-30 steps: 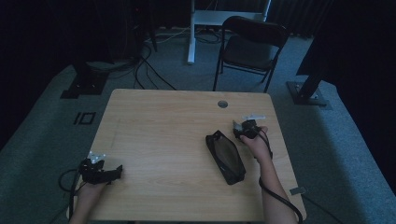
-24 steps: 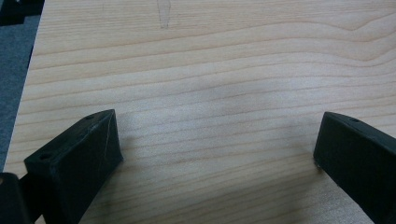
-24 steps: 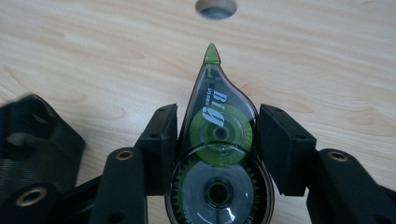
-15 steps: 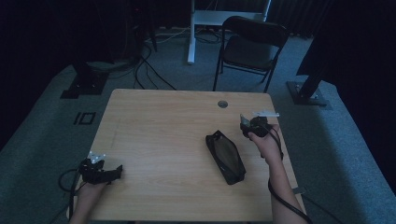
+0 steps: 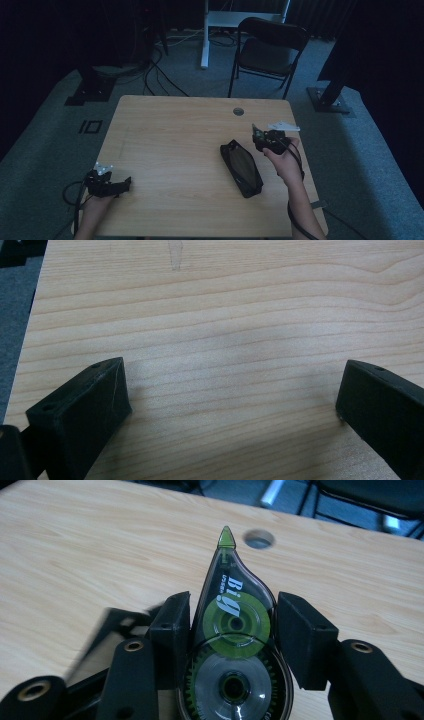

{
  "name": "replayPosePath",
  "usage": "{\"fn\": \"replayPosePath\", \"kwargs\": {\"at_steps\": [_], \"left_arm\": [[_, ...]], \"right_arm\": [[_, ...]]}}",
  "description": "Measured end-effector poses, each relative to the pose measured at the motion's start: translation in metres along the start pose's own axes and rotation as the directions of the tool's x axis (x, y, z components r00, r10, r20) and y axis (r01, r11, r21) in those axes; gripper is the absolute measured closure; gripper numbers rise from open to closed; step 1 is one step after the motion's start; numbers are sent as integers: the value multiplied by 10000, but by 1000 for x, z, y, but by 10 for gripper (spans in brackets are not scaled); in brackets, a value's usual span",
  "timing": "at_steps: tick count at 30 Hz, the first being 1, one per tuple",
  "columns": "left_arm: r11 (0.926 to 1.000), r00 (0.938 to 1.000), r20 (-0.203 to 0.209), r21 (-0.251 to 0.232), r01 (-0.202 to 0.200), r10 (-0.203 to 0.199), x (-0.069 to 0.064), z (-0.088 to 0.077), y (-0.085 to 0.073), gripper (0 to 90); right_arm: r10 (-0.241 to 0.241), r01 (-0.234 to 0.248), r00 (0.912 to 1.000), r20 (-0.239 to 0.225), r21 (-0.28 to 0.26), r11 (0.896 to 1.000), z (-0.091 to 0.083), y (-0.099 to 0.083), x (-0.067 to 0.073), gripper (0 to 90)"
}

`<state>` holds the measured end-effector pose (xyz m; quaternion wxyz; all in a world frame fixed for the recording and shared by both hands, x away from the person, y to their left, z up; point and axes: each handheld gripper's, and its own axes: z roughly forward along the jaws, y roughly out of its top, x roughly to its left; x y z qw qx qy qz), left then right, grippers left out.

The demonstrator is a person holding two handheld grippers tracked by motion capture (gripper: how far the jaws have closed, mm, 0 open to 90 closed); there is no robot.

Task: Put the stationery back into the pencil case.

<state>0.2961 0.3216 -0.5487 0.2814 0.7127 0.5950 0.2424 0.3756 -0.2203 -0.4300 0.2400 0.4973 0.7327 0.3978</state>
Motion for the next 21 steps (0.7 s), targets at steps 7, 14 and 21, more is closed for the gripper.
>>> {"fn": "replayPosePath", "kwargs": {"at_steps": [7, 14, 21], "left_arm": [[10000, 10000, 0, -2, 2, -2, 0, 0, 0, 7], [10000, 10000, -1, -3, 1, -1, 0, 0, 0, 7], [10000, 10000, 0, 0, 0, 0, 0, 0, 0, 7]], "right_arm": [[-170, 175, 9966, -807, 54, 9998, -14, -2, 29, 489], [-191, 249, 9924, -1219, 460, 9986, -7, -4, 48, 489], [-310, 445, 9921, -1218, 1104, 9929, 4, -9, 52, 489]]}}
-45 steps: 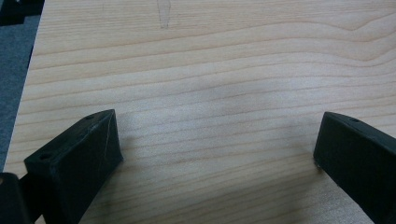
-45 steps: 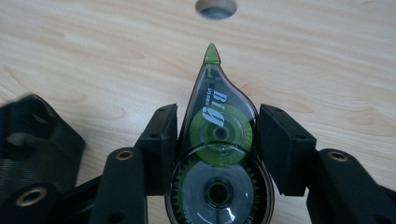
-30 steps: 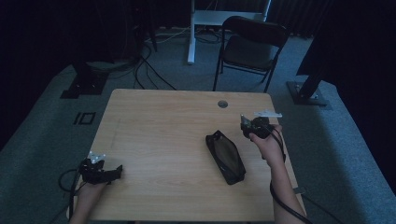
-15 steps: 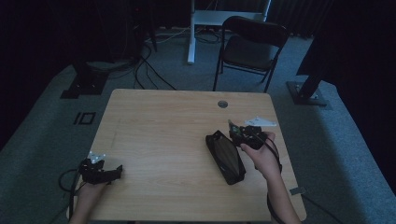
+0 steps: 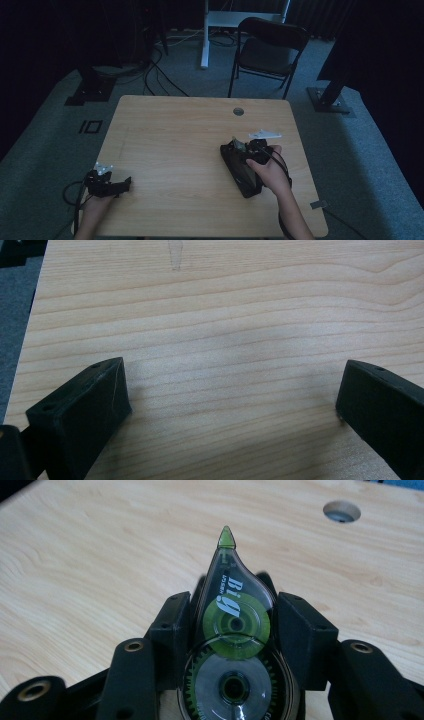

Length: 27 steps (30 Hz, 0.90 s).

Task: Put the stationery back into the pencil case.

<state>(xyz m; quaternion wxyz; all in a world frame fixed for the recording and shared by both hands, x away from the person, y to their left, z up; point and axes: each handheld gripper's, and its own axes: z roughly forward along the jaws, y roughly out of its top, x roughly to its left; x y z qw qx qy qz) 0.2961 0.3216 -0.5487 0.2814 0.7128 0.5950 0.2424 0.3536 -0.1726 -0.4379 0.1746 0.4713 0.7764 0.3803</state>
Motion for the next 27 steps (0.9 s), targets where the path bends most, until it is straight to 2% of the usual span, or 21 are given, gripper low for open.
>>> {"fn": "replayPosePath", "kwargs": {"at_steps": [2, 7, 12, 17, 18, 21, 24, 27], "left_arm": [[10000, 10000, -1, 0, -1, 1, 0, 0, 0, 7], [10000, 10000, 1, -5, 4, -4, 0, 0, 0, 7], [10000, 10000, -47, 22, 37, -36, 0, 0, 0, 7], [10000, 10000, -49, 10, 39, -39, 0, 0, 0, 7], [10000, 10000, -49, 13, 38, -38, 0, 0, 0, 7], [10000, 10000, -48, 12, 40, -40, 0, 0, 0, 7], [10000, 10000, -50, 12, 38, -38, 0, 0, 0, 7], [10000, 10000, -50, 12, 41, -41, 0, 0, 0, 7]], "right_arm": [[24, -23, 10000, -57, 215, 9998, 3, -1, 0, 489], [-225, 213, 9996, 146, 776, 9968, 13, -5, 0, 489], [-148, 149, 9999, -23, 1098, 9938, 18, -9, 2, 490], [-90, 103, 9999, -98, 1479, 9890, 25, -11, 3, 490], [-181, 193, 9998, -90, 1729, 9847, 28, -11, 3, 490], [-364, 357, 9993, -4, 2010, 9789, 34, -12, 3, 489], [-279, 267, 9996, 27, 2045, 9785, 36, -12, 2, 490], [-197, 176, 9998, 70, 2271, 9737, 41, -12, 2, 490]]}}
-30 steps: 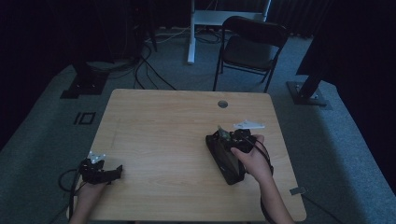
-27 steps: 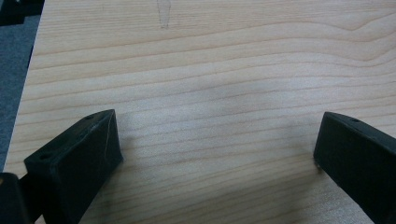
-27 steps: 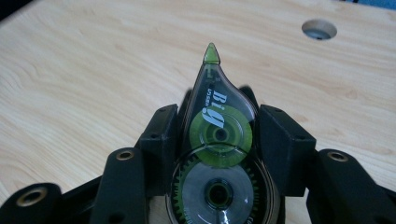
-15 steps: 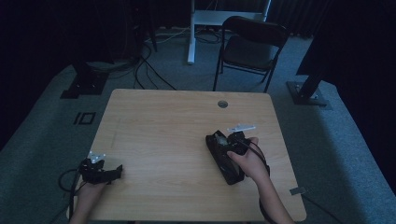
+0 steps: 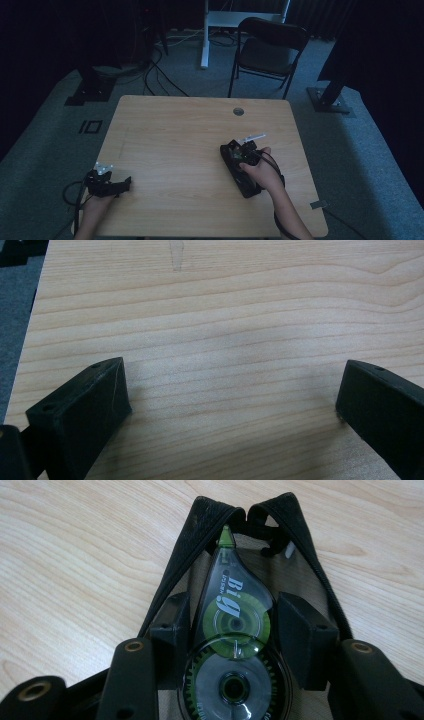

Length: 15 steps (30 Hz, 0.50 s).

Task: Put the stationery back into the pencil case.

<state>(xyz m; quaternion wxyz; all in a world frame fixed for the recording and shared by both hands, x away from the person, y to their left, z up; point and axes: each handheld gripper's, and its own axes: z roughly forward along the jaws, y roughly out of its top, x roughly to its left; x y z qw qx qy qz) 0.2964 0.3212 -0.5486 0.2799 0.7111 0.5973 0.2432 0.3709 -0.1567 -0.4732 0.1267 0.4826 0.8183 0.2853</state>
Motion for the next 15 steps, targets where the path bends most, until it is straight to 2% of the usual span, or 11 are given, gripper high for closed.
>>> {"fn": "replayPosePath", "kwargs": {"at_steps": [6, 9, 15], "left_arm": [[10000, 10000, 0, -1, 3, -3, 0, 0, 0, 7], [10000, 10000, 2, 0, -1, 1, 0, 0, 0, 7], [10000, 10000, 1, 0, -1, 1, 0, 0, 0, 7]], "right_arm": [[-114, 121, 9999, -114, 643, 9979, 13, 2, 3, 490], [31, -19, 9999, -157, 799, 9968, 17, 4, 1, 490], [33, -44, 9999, 105, 1104, 9939, 22, 8, -2, 489]]}}
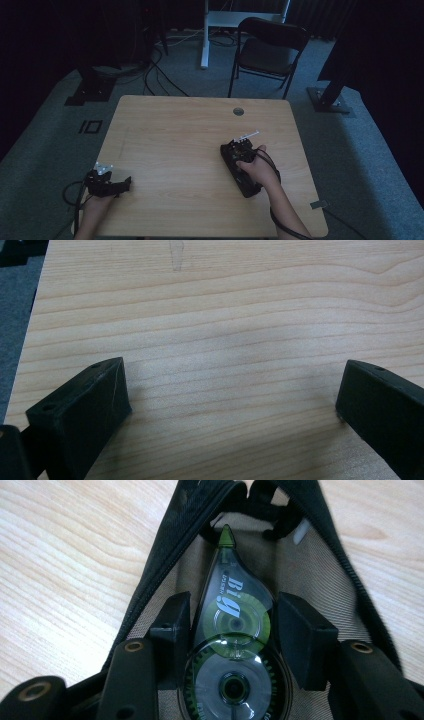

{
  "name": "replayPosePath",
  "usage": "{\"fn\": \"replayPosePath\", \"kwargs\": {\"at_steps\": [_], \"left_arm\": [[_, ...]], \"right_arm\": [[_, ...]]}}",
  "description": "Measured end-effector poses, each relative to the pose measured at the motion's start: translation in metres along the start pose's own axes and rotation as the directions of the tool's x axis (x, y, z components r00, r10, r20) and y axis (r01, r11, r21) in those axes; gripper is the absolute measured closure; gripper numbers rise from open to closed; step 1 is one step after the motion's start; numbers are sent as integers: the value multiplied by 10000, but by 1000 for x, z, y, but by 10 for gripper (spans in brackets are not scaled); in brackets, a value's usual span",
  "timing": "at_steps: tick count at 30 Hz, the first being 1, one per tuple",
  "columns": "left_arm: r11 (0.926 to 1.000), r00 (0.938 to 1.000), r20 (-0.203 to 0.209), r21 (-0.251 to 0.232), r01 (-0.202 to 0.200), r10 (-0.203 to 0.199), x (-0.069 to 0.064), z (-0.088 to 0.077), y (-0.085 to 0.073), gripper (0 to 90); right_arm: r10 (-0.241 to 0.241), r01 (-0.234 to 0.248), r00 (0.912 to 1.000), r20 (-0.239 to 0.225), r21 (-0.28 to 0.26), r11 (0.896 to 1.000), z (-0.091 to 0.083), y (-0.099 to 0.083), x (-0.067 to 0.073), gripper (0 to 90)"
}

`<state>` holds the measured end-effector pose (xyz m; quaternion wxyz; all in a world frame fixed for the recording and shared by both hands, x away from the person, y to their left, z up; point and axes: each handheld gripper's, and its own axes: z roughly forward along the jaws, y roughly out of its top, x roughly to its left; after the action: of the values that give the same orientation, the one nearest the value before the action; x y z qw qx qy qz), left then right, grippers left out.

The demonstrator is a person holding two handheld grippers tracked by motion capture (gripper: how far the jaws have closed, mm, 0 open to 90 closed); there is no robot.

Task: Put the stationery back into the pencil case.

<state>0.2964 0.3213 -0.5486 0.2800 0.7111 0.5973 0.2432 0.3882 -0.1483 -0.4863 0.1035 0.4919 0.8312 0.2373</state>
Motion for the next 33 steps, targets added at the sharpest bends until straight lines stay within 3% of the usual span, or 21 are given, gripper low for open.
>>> {"fn": "replayPosePath", "kwargs": {"at_steps": [14, 23, 33], "left_arm": [[10000, 10000, -3, -1, 1, -1, 0, 0, 0, 7], [10000, 10000, 2, 3, -1, 1, 0, 0, 0, 7], [10000, 10000, 2, 9, -3, 3, 0, 0, 0, 7]], "right_arm": [[-246, 212, 9987, 446, 735, 9971, 11, 10, -2, 488], [-104, 89, 9998, 156, 934, 9956, 11, 11, -5, 481], [50, -43, 9999, -90, 775, 9970, 5, 11, -8, 464]]}}
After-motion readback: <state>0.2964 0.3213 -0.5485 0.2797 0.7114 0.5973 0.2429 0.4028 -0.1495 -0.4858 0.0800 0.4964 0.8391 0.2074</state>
